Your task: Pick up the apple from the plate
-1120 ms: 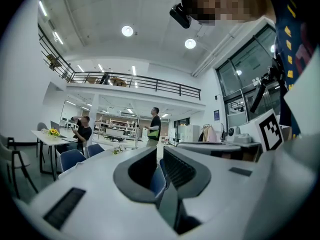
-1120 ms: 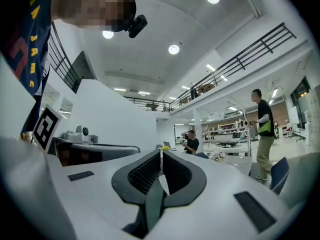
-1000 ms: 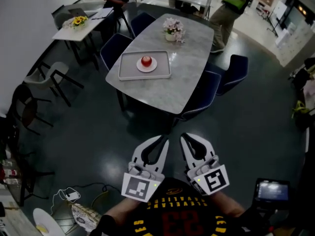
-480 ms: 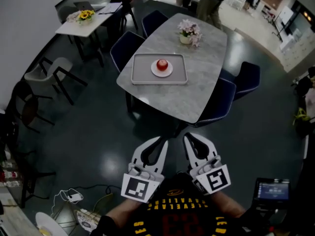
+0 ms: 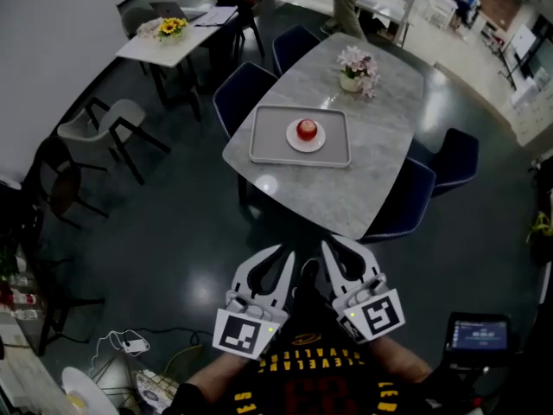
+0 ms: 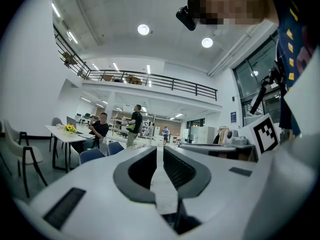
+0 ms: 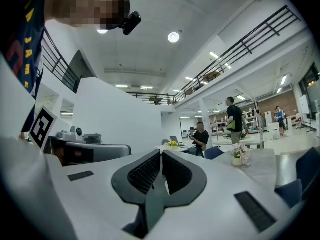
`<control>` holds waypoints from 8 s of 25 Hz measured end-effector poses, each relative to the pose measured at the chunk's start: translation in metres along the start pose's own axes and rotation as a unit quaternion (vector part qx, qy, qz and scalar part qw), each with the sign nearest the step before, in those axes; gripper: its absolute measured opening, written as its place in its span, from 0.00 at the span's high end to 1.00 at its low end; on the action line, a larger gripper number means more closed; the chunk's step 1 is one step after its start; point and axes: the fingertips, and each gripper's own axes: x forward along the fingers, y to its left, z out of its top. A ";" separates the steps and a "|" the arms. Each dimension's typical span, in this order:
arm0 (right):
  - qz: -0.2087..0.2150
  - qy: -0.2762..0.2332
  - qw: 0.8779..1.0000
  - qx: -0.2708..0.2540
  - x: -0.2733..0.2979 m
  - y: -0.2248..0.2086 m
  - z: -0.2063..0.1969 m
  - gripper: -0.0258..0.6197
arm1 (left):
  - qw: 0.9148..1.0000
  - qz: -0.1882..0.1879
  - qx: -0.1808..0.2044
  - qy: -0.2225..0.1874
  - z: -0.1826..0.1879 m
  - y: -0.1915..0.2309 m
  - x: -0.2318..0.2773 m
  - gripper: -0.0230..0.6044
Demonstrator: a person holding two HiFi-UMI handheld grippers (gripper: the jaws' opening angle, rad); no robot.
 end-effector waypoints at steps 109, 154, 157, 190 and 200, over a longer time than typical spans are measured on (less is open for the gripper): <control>-0.198 0.375 0.777 0.466 0.263 -0.370 -0.349 0.89 | 0.793 -0.006 -0.387 0.471 -0.305 0.309 0.418 0.83; -0.238 0.227 0.755 0.568 0.143 -0.360 -0.294 0.91 | 0.783 -0.066 -0.386 0.484 -0.276 0.191 0.400 0.90; -0.246 0.213 0.755 0.569 0.118 -0.361 -0.290 0.91 | 0.783 -0.079 -0.377 0.488 -0.276 0.167 0.397 0.90; -0.301 0.193 0.736 0.575 -0.057 -0.341 -0.327 0.91 | 0.770 -0.138 -0.323 0.533 -0.335 0.015 0.354 0.90; -0.304 0.206 0.734 0.571 -0.067 -0.333 -0.342 0.91 | 0.768 -0.130 -0.316 0.541 -0.352 0.011 0.341 0.90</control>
